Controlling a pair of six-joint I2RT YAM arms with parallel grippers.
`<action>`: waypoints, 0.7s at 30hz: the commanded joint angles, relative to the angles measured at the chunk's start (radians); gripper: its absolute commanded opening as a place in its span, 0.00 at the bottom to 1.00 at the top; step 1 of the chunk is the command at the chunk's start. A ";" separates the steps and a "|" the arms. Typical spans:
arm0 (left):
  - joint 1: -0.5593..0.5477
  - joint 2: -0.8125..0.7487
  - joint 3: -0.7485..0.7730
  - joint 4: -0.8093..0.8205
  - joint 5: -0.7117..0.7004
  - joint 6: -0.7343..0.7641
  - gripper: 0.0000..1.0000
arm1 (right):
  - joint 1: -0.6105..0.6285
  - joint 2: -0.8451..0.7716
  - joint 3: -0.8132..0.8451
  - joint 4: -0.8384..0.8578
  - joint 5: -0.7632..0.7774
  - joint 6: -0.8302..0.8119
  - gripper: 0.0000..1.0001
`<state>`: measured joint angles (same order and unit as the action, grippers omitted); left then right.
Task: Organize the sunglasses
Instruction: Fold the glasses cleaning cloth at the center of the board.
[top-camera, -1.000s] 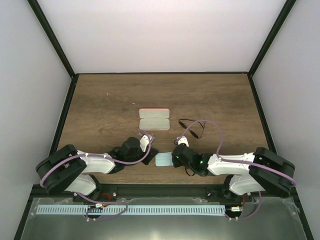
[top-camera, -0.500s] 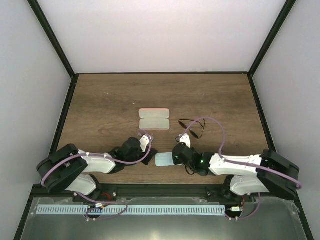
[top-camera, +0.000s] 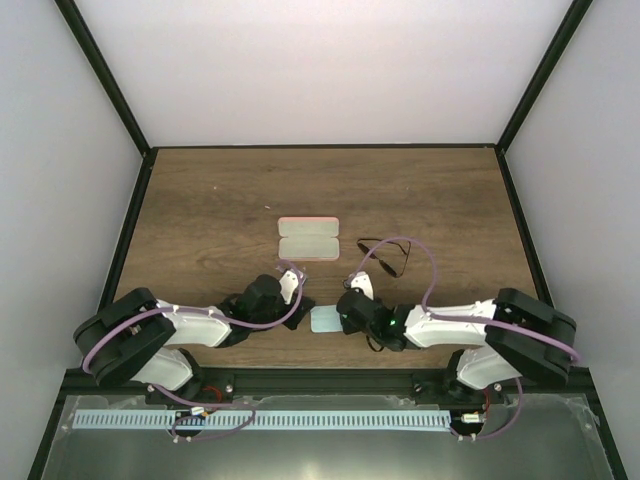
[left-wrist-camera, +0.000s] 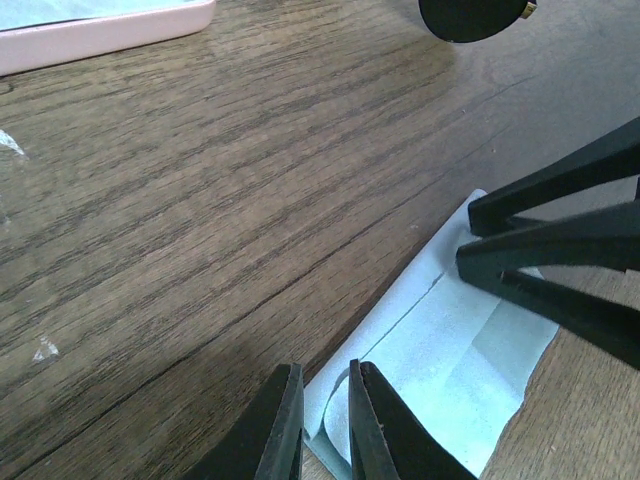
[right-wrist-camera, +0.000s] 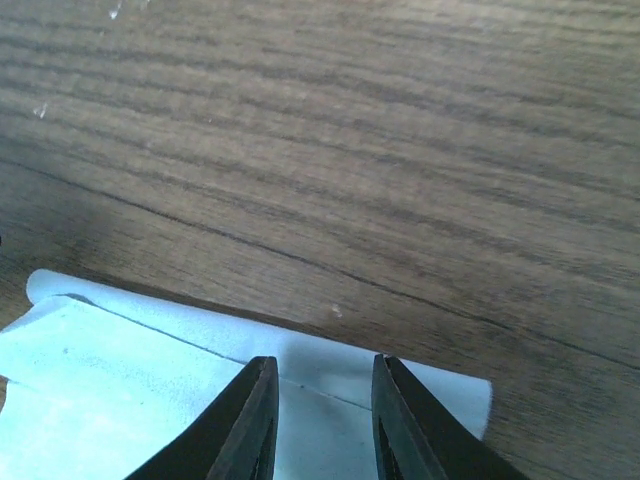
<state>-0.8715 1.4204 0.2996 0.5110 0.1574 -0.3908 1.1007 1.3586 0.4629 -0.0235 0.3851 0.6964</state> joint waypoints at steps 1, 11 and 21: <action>-0.004 -0.006 -0.007 0.005 -0.016 -0.007 0.17 | 0.028 0.049 0.063 0.035 0.004 -0.008 0.27; -0.004 0.005 -0.007 0.011 -0.018 -0.009 0.17 | 0.033 0.071 0.061 0.043 -0.006 0.003 0.21; -0.003 -0.006 -0.012 0.007 -0.022 -0.015 0.17 | 0.067 0.086 0.061 0.034 -0.014 0.021 0.14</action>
<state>-0.8715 1.4204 0.2989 0.5064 0.1421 -0.3939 1.1412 1.4376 0.4965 0.0093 0.3599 0.6968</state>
